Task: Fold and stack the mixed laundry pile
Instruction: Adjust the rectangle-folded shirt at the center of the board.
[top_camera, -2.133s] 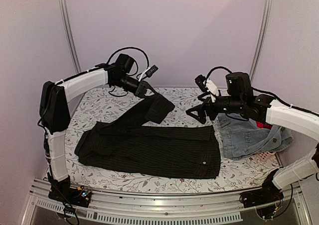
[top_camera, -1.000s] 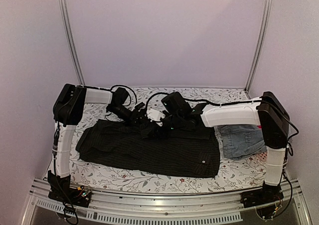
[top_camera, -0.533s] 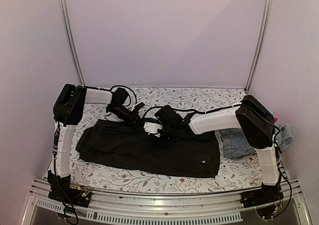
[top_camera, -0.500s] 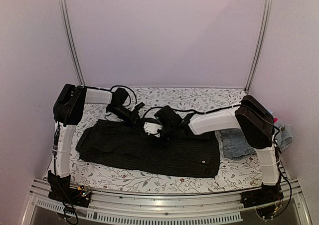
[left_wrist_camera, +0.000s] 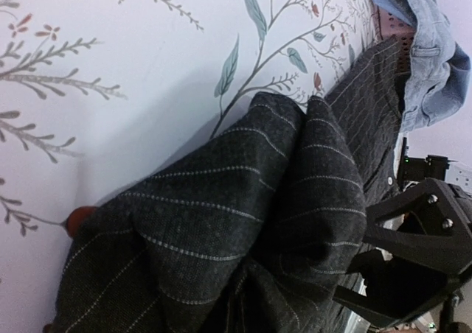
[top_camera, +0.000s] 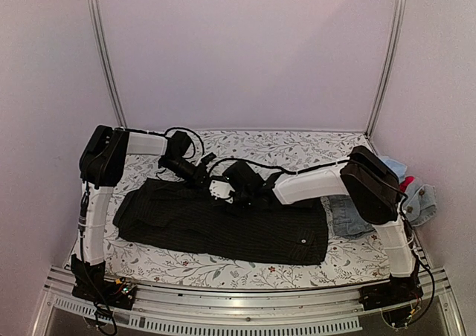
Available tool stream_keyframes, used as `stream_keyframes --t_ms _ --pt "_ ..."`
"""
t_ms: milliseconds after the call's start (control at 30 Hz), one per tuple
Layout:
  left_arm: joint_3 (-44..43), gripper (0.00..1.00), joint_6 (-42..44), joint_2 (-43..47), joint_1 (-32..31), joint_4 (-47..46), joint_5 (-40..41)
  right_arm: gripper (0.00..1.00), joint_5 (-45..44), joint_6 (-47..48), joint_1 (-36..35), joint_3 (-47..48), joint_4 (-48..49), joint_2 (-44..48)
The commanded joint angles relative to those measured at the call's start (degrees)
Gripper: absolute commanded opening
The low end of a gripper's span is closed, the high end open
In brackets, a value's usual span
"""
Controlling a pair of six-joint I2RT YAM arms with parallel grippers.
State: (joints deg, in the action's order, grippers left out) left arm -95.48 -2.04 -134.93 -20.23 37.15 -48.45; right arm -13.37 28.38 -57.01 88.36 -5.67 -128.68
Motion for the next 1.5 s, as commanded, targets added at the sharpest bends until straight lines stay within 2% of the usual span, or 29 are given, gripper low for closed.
stream_keyframes --t_ms 0,33,133,200,300,467,533,733,767,967,1167,1333,1467 --pt "-0.14 0.00 0.91 -1.21 0.27 0.93 1.67 0.53 -4.80 0.15 -0.38 1.52 1.42 -2.48" --pt "-0.14 0.00 0.90 -1.16 0.24 0.91 1.62 0.48 -4.41 0.18 -0.38 1.70 1.44 -2.45" --pt "-0.04 0.00 0.58 -0.97 0.19 0.53 1.43 0.23 -2.46 0.42 -0.51 1.90 1.37 -1.25" --pt "-0.10 0.04 0.15 -0.82 0.23 0.22 1.74 0.11 -1.98 0.90 -0.68 2.27 0.82 -0.48" --pt "-0.55 0.13 -0.06 -0.56 0.29 0.12 2.25 0.05 -1.06 1.56 -0.97 1.99 0.02 1.42" --pt "-1.28 0.18 -0.58 0.35 0.49 -0.20 3.28 0.00 2.34 2.08 -0.99 -0.17 -0.84 5.44" --pt "-0.93 0.30 -1.14 2.00 0.67 -1.24 4.36 0.00 3.54 1.95 -0.99 -0.93 -1.00 7.45" --pt "-0.21 0.93 -4.32 10.75 2.80 -5.48 8.83 0.00 9.74 0.22 -0.57 -1.23 -1.84 13.13" --pt "-0.79 0.99 -4.66 11.95 3.48 -5.44 9.49 0.00 10.63 -0.20 -0.49 -0.65 -2.80 14.26" --pt "-0.18 1.00 -9.64 20.94 9.90 -8.88 11.53 0.00 17.48 -4.01 -0.20 0.45 -7.49 20.34" --pt "8.13 1.00 -10.37 33.09 12.69 -16.34 17.92 0.00 25.12 -8.25 -0.13 2.82 -13.83 26.60" --pt "20.78 1.00 -11.64 44.36 13.04 -26.95 26.03 0.00 31.37 -13.05 -0.12 3.10 -17.75 32.67" --pt "25.47 1.00 -10.62 49.24 14.08 -26.84 26.31 0.00 37.83 -16.08 -0.19 4.30 -22.06 35.51"
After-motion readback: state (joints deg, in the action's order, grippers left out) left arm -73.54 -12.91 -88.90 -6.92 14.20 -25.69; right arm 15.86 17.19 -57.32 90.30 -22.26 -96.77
